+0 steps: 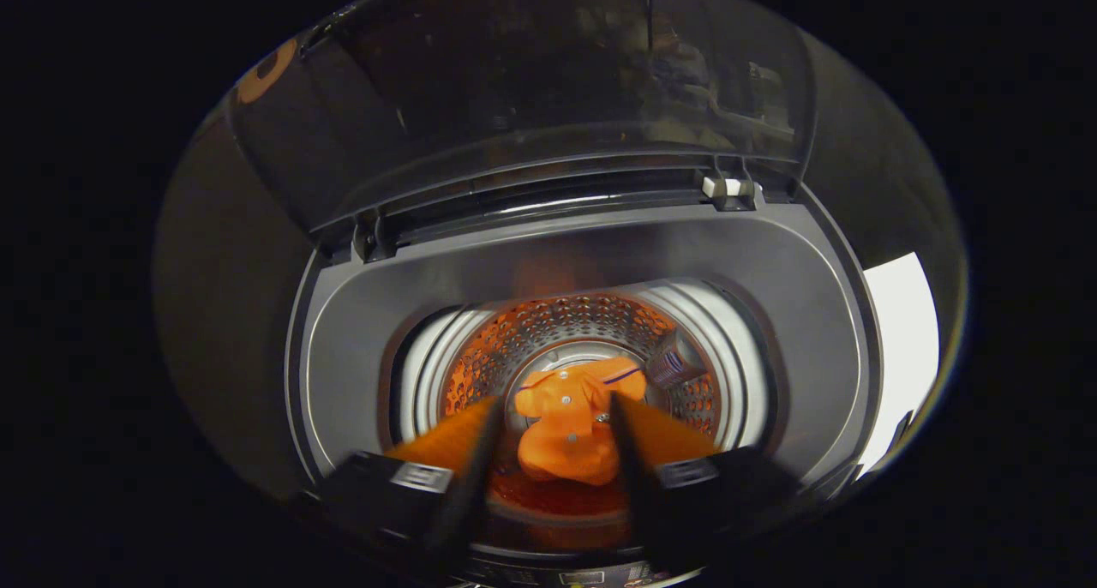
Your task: Put the clothes into the washing machine and then close the washing machine lid.
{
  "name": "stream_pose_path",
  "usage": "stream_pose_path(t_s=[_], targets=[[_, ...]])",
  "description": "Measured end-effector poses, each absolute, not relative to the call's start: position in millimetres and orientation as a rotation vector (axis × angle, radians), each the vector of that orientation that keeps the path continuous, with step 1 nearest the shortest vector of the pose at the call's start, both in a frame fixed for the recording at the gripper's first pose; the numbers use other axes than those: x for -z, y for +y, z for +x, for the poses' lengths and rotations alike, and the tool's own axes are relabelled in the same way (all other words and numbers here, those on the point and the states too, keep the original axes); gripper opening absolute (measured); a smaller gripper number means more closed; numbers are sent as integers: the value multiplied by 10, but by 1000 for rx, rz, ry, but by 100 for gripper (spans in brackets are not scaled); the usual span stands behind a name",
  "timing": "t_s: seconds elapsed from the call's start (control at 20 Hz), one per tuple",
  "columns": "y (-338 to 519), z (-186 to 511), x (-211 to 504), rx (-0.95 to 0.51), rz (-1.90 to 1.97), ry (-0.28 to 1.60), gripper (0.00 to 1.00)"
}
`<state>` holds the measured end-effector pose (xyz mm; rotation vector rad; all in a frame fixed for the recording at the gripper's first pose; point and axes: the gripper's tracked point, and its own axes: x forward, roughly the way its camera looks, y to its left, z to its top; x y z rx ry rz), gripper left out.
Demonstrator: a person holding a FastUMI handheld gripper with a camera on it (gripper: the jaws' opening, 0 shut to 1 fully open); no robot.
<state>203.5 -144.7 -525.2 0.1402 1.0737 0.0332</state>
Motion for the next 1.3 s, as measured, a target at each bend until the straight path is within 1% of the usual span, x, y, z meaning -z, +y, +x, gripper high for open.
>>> stream_pose_path(t_s=[0.05, 0.35, 0.5, 0.7, 1.0, 1.3], targets=[[-1440, 1996, 5243, -40, 139, 1063, 99], [-1461, 1964, 4991, -41, 137, 1016, 99], [-1489, 2009, 4720, -36, 138, 965, 99], [-1491, 2168, 4197, -34, 140, 861, 99], [-1533, 2510, 3138, -41, 106, 683, 99], [-1491, 2934, 2322, -68, 113, 539, 99]])
